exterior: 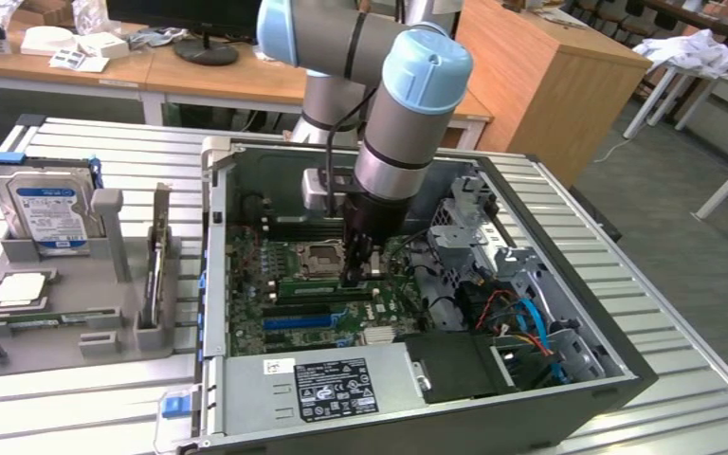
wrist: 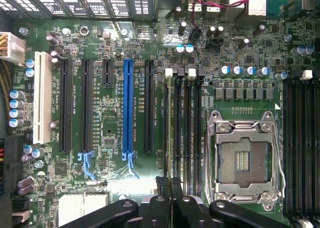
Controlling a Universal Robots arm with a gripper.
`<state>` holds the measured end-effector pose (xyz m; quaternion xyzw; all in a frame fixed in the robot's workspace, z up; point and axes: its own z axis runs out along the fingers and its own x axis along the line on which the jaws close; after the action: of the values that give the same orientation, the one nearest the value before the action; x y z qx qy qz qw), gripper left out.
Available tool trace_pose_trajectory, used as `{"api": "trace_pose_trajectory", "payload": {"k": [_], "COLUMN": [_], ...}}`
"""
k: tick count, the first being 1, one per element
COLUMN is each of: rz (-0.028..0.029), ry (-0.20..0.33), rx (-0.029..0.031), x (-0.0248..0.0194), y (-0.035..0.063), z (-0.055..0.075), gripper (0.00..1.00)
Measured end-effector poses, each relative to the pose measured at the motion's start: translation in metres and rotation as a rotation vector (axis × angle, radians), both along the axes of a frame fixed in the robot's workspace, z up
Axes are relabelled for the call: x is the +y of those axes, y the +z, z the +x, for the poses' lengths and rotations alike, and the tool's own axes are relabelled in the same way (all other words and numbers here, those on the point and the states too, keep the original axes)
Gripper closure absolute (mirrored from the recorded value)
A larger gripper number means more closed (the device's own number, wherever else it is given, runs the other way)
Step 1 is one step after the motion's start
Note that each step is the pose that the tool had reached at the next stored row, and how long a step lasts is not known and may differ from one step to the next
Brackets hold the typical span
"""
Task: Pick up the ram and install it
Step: 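Insert the ram into the slot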
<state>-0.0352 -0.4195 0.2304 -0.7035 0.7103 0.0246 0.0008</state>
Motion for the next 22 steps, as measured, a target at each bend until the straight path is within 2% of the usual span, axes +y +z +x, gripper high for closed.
{"api": "trace_pose_trajectory", "payload": {"k": [22], "rz": [-0.0001], "ry": [0.000], "rx": [-0.0011], "x": [0.0000], "y": [-0.0049], "z": [-0.0003], "gripper": [0.88]}}
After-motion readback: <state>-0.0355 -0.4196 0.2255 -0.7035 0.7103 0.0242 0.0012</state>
